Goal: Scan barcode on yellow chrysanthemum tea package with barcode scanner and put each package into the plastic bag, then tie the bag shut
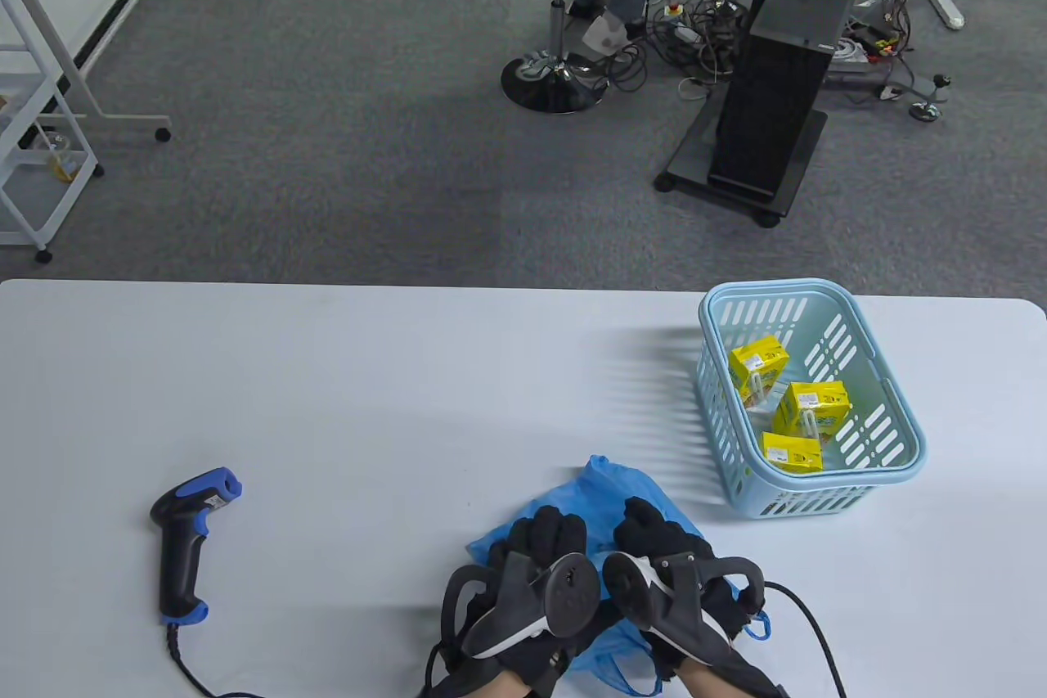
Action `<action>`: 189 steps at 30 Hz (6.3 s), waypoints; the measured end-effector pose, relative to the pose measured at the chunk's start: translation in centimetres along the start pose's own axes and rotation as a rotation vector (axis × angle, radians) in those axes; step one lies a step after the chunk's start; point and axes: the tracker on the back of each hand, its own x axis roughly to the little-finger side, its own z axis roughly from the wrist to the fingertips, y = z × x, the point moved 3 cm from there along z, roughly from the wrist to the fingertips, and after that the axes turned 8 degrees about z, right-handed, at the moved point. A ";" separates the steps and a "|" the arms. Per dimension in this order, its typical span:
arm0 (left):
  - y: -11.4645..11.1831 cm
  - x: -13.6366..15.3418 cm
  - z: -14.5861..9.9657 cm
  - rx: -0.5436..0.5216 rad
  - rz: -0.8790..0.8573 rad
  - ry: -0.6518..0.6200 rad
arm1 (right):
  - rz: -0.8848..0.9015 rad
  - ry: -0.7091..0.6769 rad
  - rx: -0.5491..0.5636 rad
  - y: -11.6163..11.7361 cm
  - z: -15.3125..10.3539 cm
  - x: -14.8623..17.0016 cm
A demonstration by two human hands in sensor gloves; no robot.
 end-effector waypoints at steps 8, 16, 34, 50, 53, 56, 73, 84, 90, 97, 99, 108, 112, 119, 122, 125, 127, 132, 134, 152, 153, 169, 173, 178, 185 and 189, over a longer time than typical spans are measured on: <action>0.0 3.2 0.5 -0.056 0.014 0.202 | 0.045 -0.031 -0.061 0.5 -0.1 -0.1; 0.4 5.5 0.4 -0.106 0.215 0.298 | 0.056 -0.020 -0.164 2.0 0.1 0.8; -1.0 4.9 1.3 -0.028 0.218 0.172 | -0.015 -0.027 -0.271 4.2 0.1 1.7; -1.1 4.2 1.3 -0.085 0.244 0.112 | -0.008 -0.054 -0.263 4.5 0.0 1.7; -1.0 4.6 1.2 -0.110 0.248 0.134 | 0.011 -0.050 -0.285 4.3 0.0 1.9; -1.2 4.9 1.3 -0.096 0.211 0.137 | -0.001 -0.053 -0.268 4.1 0.0 2.0; -1.3 6.4 1.3 -0.093 -0.007 -0.094 | 0.062 -0.071 -0.259 4.5 0.2 3.2; 1.0 3.7 0.3 -0.094 -0.407 -0.341 | 0.033 -0.007 -0.300 6.2 0.4 6.1; 0.7 4.0 0.9 -0.003 -0.739 -0.394 | 0.064 0.010 -0.323 6.7 0.5 6.4; -1.6 5.6 1.6 0.051 -0.220 -0.139 | 0.117 -0.065 -0.388 6.6 0.0 4.5; -2.3 6.0 1.7 0.096 -0.198 -0.099 | 0.131 -0.089 -0.403 6.5 -0.2 3.7; -4.3 7.6 2.8 0.171 0.010 -0.031 | 0.158 -0.305 -0.348 4.8 -0.9 -1.0; -4.6 7.8 3.0 0.174 0.063 -0.012 | 0.193 -0.361 -0.314 4.3 -1.2 -2.2; -5.3 8.4 2.8 0.256 0.162 0.030 | -0.013 -0.273 -0.384 6.4 -0.4 -0.3; -5.3 9.0 2.9 0.273 0.148 0.036 | 0.024 -0.198 -0.418 7.1 0.3 1.0; -5.4 9.8 3.1 0.305 0.126 0.063 | -0.014 -0.160 -0.446 8.1 0.8 1.6; -5.5 10.4 3.4 0.322 0.109 0.073 | -0.032 -0.124 -0.528 9.2 0.9 2.1; -5.6 11.9 3.9 0.333 0.093 0.087 | 0.032 -0.009 -0.666 10.3 1.9 3.4; -5.5 12.4 4.1 0.345 0.099 0.090 | 0.041 0.003 -0.669 10.4 2.2 3.7; -5.7 14.6 3.5 0.370 0.065 0.116 | -0.005 0.024 -0.618 10.0 1.8 6.0; -5.6 14.6 3.5 0.366 0.079 0.115 | 0.004 0.027 -0.620 10.2 1.9 6.1; -5.3 16.7 3.3 0.301 0.039 0.166 | 0.388 -0.001 -0.540 6.1 3.4 6.5; -4.2 15.7 3.5 0.200 0.043 0.098 | 0.315 0.010 -0.544 5.3 3.7 6.6; 0.1 14.4 2.9 0.061 -0.009 0.045 | 0.296 -0.021 -0.489 2.9 4.2 5.7; 5.2 12.7 1.2 -0.019 0.015 0.006 | 0.177 -0.078 -0.357 -2.4 5.1 4.3; 6.1 12.7 0.8 -0.020 0.026 0.008 | 0.233 -0.066 -0.311 -4.3 6.1 4.1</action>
